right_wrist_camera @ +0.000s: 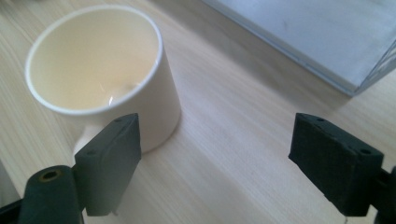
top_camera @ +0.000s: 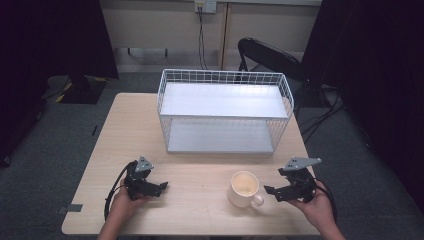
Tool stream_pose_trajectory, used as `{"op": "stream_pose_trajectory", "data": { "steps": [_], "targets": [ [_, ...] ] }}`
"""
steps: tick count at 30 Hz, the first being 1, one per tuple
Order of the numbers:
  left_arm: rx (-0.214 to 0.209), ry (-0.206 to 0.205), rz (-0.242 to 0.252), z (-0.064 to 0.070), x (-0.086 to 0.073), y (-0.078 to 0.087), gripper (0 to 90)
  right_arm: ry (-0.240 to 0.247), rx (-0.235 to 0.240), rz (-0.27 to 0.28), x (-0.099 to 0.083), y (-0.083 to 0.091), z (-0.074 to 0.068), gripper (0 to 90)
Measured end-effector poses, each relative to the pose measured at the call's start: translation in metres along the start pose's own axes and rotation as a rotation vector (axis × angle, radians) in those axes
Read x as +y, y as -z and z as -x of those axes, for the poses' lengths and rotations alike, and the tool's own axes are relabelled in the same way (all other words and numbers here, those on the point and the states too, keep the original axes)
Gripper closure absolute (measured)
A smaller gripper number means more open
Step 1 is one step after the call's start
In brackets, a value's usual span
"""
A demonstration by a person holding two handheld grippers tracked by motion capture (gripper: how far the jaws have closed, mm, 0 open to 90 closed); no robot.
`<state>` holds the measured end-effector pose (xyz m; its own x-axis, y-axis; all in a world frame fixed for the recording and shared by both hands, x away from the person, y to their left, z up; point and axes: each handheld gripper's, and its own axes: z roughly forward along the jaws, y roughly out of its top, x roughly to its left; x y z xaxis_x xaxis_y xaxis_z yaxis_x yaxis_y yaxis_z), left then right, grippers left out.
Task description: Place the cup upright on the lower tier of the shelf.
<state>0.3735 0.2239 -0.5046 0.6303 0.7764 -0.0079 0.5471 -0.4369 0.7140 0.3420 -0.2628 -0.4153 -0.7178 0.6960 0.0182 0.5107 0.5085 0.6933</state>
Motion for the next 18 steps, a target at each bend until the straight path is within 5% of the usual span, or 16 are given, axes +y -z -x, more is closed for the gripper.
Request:
{"op": "stream_pose_trajectory", "data": {
  "steps": [18],
  "targets": [
    [0.0, 0.007, 0.0, 0.001, 0.0, 0.0, 0.1, 0.041, 0.049, 0.0, 0.038, -0.016, -0.022, 16.9]
  ]
}}
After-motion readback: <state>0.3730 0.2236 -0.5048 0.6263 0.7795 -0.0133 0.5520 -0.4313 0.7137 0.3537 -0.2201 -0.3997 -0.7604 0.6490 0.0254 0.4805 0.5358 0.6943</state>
